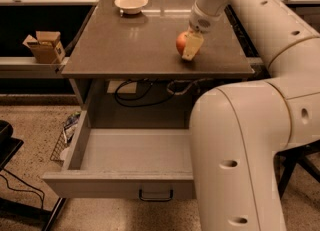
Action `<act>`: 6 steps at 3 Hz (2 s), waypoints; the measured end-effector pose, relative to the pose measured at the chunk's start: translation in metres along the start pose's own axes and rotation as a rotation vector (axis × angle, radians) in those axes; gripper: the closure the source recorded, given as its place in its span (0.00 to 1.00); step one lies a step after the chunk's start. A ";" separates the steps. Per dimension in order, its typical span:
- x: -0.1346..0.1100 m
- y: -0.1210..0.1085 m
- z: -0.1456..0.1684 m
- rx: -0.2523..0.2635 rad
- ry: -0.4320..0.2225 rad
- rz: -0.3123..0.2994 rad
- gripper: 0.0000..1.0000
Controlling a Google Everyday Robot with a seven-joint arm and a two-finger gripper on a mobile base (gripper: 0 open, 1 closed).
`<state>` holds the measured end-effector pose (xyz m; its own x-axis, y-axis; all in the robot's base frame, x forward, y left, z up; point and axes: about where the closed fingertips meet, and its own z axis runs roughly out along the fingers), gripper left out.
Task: Pick apple from top drawer and place on counter
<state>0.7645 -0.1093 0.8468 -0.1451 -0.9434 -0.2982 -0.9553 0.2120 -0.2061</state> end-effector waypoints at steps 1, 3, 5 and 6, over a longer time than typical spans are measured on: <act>0.015 0.003 0.017 -0.022 -0.014 0.032 0.97; 0.015 0.003 0.017 -0.022 -0.014 0.032 0.51; 0.010 0.005 0.015 -0.025 -0.060 -0.003 0.04; 0.006 0.008 0.003 -0.017 -0.127 -0.042 0.00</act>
Offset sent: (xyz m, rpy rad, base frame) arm -0.0011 -0.0088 -0.0207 0.0245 0.0255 -0.0204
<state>0.7569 -0.1122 0.8408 -0.0722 -0.9113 -0.4054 -0.9643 0.1677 -0.2051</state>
